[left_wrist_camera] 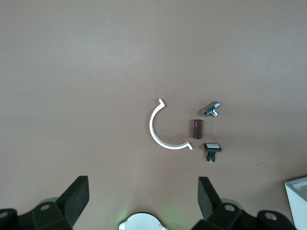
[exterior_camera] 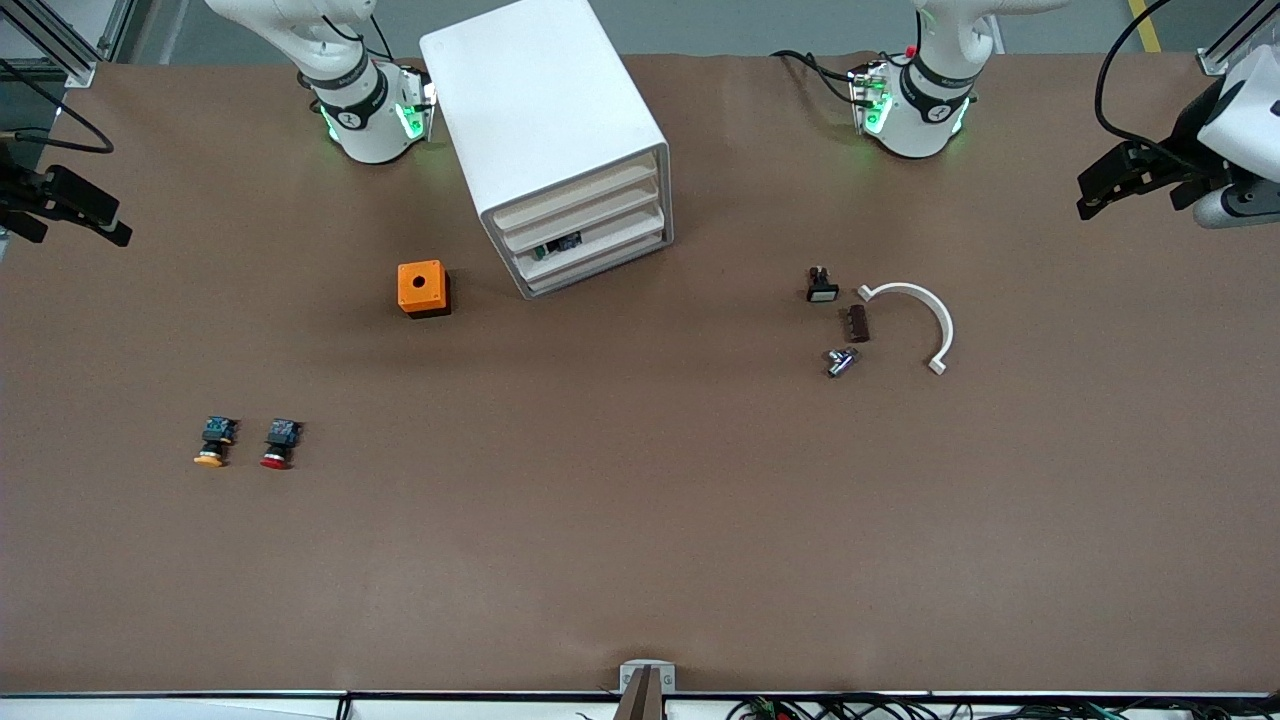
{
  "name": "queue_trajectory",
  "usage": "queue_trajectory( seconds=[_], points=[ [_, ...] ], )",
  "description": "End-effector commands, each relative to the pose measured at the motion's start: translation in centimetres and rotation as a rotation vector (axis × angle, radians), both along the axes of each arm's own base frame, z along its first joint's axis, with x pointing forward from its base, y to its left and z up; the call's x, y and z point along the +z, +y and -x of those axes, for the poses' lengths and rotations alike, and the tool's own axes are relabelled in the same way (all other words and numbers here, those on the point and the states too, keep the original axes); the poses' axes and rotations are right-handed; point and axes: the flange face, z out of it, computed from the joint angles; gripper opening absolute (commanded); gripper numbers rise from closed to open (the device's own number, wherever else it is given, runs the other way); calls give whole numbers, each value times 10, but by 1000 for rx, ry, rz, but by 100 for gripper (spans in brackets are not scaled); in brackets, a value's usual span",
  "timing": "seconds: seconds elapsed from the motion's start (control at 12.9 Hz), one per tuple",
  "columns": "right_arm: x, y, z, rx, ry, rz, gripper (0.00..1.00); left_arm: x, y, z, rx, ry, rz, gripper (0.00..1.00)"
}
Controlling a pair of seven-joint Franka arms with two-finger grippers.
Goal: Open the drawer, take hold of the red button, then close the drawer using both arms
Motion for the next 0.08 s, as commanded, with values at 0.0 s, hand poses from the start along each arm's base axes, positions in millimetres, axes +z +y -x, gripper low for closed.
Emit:
queue_trajectory(
  seconds=[0.0],
  points=[
    [1,-2,10,4,-15,-5,100,4,-3,-1,14,4,3,100]
  ],
)
